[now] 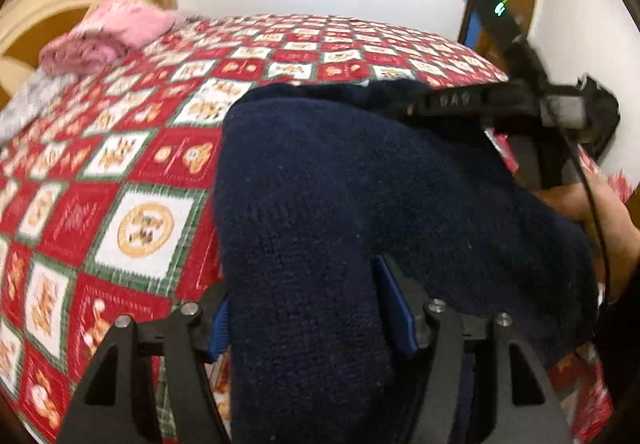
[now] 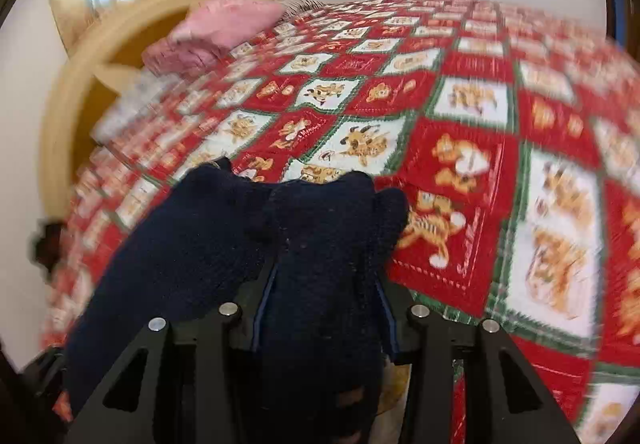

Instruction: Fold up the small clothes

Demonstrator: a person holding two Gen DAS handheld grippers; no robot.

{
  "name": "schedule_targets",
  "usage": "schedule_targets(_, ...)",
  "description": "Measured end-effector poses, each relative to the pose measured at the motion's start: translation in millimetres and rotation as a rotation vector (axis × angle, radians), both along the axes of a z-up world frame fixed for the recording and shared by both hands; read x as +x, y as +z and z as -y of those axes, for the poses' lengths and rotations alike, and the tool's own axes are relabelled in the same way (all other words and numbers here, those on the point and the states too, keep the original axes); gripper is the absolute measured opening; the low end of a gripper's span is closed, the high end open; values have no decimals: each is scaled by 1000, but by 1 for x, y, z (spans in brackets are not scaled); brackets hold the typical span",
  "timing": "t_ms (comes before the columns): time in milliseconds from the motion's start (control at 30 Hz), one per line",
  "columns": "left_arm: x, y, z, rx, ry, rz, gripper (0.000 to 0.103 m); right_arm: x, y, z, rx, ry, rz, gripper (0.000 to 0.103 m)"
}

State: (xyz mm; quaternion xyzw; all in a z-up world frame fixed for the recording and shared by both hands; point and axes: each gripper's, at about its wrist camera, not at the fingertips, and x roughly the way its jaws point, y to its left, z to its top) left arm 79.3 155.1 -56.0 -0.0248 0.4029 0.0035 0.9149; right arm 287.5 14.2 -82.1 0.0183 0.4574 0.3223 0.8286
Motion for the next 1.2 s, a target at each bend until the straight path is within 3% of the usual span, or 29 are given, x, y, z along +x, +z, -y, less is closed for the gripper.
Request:
schedule_targets(133,-1,-3,-9,-47,21,-8,75,-6,5,19,43,-20,-21,54)
schedule_targets(200,-2,-3,-18,-89,32,-22,76,-26,28,30,26,-68,46,54)
schedule_targets(300,-6,-1,-21,-94,44,-25,76,-86,79,49,28,-123,241,54)
schedule_targets(400,-11,4,-14,-51,52,-19,76,-149,103,47,8,-57,284,54)
schedule_targets(533,-20,9,-2,29,48,-21,76,-213,89,38,-13,-17,209,54)
schedule_targets(633,-34,12,2,38,57,-18,76,-237,49,28,-89,-7,126,54)
schedule_targets(733,-48,17,6,38,57,-10,76,-247,21,31,-162,-86,81,54)
schedule_targets(833,-69,25,14,60,42,20,80,-267,30,50,-38,-222,42,55)
schedule_targets(933,-85,28,20,89,42,34,97,-296,46,59,-9,-297,87,55)
schedule_targets(1100,-109,32,29,129,60,17,97,-348,75,69,-38,-415,154,55)
schedule_targets(1200,-129,43,34,134,67,19,97,-389,111,83,-37,-550,275,55)
